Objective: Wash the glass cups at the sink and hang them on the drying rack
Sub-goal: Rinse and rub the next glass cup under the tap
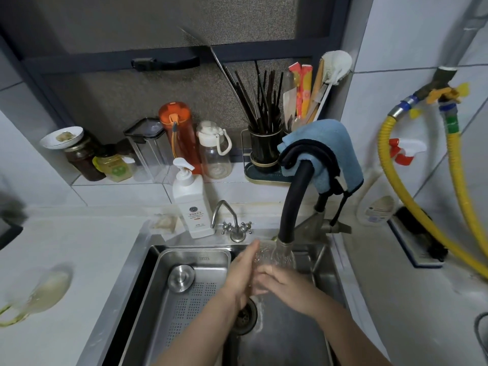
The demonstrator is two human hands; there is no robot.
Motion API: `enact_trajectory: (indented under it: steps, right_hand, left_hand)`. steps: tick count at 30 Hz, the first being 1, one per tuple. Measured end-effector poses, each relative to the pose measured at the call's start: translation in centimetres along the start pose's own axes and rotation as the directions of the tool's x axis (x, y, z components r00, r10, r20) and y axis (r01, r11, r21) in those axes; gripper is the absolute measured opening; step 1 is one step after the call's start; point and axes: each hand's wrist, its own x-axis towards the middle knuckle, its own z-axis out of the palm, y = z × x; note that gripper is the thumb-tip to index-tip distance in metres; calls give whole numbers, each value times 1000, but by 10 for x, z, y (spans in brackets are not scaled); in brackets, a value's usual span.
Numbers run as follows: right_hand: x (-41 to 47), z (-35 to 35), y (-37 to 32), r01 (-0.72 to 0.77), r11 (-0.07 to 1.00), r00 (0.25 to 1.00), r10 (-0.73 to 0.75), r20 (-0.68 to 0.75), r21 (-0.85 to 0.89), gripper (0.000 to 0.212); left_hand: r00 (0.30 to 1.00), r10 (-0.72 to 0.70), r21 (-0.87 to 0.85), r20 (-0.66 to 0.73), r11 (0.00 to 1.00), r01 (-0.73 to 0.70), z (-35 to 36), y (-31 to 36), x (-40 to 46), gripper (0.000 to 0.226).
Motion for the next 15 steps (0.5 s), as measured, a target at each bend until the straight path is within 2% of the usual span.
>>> enact_trajectory:
  steps: [2, 3, 5, 7, 8, 10, 12, 14, 15]
  right_hand:
    - [-3, -3, 3, 19, 972, 997, -35, -66, -233, 31]
    - [-4, -4, 4, 23, 969, 998, -39, -58, -245, 32]
    - [-2, -4, 2, 11, 992, 999, -15, -36, -123, 49]
    - [-1, -2, -4, 16, 995, 1000, -18, 22, 96, 66]
    - [-1, -1, -7, 37, 986, 998, -44, 43, 161, 65]
    - [-5, 1, -7, 45, 987, 997, -54, 57, 155, 50]
    - [-8, 2, -5, 36, 998, 997, -33, 63, -45, 13]
    - [-7, 1, -2, 15, 981, 999, -7, 41, -194, 14]
    - [-6, 0, -2, 6, 986, 1000, -1, 28, -169, 26]
  left_hand:
    - [1000, 12, 17, -1, 1000, -12, -1, 2, -1, 55]
    - [1000, 18, 28, -5, 999, -18, 0, 1, -2, 56]
    - [1000, 24, 45, 10, 999, -25, 2, -3, -3, 56]
    - [1000, 21, 56, 14, 998, -22, 4, -4, -5, 52]
    - [1000, 18, 52, 8, 998, -18, 4, -2, -7, 51]
    - [1000, 2, 35, -2, 999, -2, 0, 1, -8, 49]
    - [1000, -3, 42, 0, 999, 3, -3, 2, -8, 48]
    - [1000, 4, 64, 4, 998, -4, -3, -1, -9, 49]
    - [1000, -4, 69, 8, 998, 3, -1, -2, -10, 50]
